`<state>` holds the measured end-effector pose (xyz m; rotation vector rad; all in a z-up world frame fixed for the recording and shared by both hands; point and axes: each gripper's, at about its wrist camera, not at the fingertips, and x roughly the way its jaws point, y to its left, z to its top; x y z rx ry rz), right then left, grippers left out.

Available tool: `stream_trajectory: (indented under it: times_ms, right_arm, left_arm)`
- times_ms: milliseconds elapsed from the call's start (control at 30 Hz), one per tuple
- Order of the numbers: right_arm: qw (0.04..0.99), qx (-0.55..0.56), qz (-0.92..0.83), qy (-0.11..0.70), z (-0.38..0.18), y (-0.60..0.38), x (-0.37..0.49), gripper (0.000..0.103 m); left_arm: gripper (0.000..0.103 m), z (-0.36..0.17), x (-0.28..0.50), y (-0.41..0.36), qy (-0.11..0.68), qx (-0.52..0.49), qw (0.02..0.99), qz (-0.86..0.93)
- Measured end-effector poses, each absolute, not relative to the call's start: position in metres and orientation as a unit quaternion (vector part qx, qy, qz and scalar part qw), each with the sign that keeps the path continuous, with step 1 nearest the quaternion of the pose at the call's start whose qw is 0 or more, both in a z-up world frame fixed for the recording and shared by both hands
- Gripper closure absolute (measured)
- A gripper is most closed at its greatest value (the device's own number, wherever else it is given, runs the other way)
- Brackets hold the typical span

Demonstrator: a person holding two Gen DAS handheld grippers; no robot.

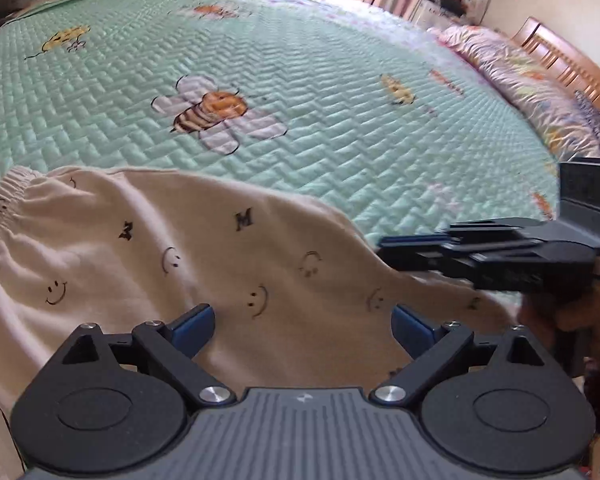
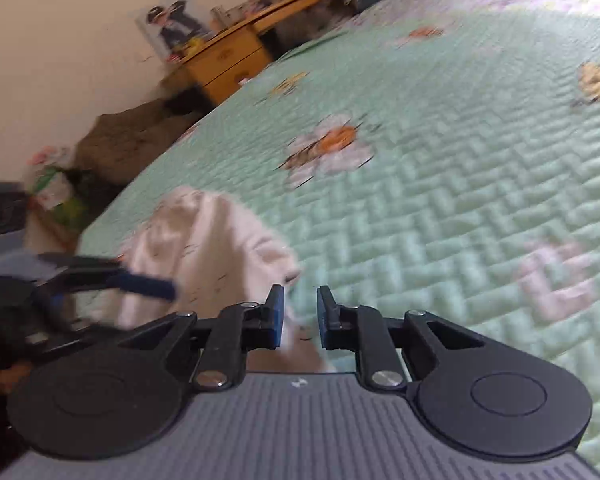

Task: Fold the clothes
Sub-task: 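Grasp the pants leg hem with the right gripper and lift it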

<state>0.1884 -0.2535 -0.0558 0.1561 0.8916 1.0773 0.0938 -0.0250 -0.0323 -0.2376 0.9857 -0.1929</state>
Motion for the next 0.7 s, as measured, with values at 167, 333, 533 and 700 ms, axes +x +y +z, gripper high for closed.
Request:
stream_trajectory:
  times_ms: [167,333,533,700]
  right_arm:
    - [0.743,0.073,0.53,0.403,-0.054,-0.253,0.168,0.076]
    - [0.721,0.158,0.526,0.423,-0.059,-0.259,0.176,0.053]
    - [0.719,0.16,0.542,0.405,-0.048,-0.25,0.173,0.051]
    - [0.726,0.109,0.545,0.404,-0.036,-0.239,0.165,0.05]
  left_arm:
    - [0.004,-0.04,0.091,-0.037,0.47,-0.073,0.875,-0.091]
    - [0.002,-0.045,0.087,-0.049,0.465,-0.03,0.88,-0.088]
    - [0.001,-0.046,0.088,-0.042,0.464,-0.05,0.879,-0.097]
    - [0.001,-0.047,0.088,-0.04,0.461,-0.058,0.879,-0.105]
